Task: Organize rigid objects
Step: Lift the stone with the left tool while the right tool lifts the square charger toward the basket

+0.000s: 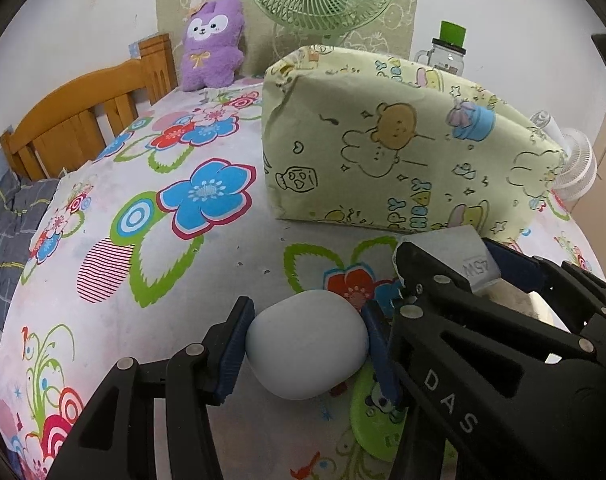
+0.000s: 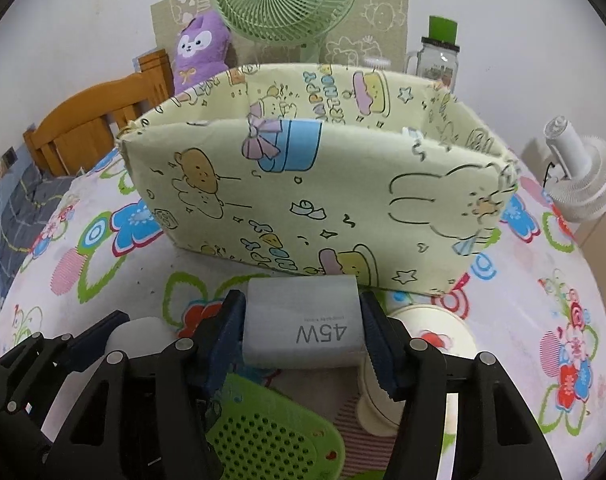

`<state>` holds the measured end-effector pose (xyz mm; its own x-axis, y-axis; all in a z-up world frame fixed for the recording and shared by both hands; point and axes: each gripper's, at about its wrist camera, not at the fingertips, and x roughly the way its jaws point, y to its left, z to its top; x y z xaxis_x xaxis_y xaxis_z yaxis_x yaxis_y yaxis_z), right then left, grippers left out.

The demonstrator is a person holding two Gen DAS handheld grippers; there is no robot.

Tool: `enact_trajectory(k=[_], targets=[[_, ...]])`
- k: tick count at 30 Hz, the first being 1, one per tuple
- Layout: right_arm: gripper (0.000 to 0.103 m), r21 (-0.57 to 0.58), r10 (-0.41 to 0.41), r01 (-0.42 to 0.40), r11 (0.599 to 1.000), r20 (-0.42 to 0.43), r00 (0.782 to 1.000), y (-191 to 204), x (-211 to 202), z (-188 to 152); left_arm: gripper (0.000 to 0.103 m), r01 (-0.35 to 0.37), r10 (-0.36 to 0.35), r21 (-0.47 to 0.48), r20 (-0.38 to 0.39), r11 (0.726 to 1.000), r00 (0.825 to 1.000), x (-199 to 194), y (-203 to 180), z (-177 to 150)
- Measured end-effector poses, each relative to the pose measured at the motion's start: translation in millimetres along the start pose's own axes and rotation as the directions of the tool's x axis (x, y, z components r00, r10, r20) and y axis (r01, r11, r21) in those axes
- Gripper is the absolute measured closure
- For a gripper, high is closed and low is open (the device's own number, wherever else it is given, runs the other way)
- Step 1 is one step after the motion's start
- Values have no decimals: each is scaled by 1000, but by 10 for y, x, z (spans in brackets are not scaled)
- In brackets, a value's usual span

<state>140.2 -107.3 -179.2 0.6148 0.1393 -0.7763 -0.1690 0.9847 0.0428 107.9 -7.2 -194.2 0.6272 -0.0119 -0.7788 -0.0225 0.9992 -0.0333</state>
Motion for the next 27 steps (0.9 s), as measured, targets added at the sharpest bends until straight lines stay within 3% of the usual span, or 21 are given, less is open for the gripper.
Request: enact_trajectory(k=[11,27], targets=[[43,20,9,-9,1000,-10,1000,-21,-39,17,46,0,0,20,16,1000,1000,-76,-49,26],[42,35,-20,16,999,93,995,-147,-631,90,46,15,-21,54,115,998,993,-560,-254,125]])
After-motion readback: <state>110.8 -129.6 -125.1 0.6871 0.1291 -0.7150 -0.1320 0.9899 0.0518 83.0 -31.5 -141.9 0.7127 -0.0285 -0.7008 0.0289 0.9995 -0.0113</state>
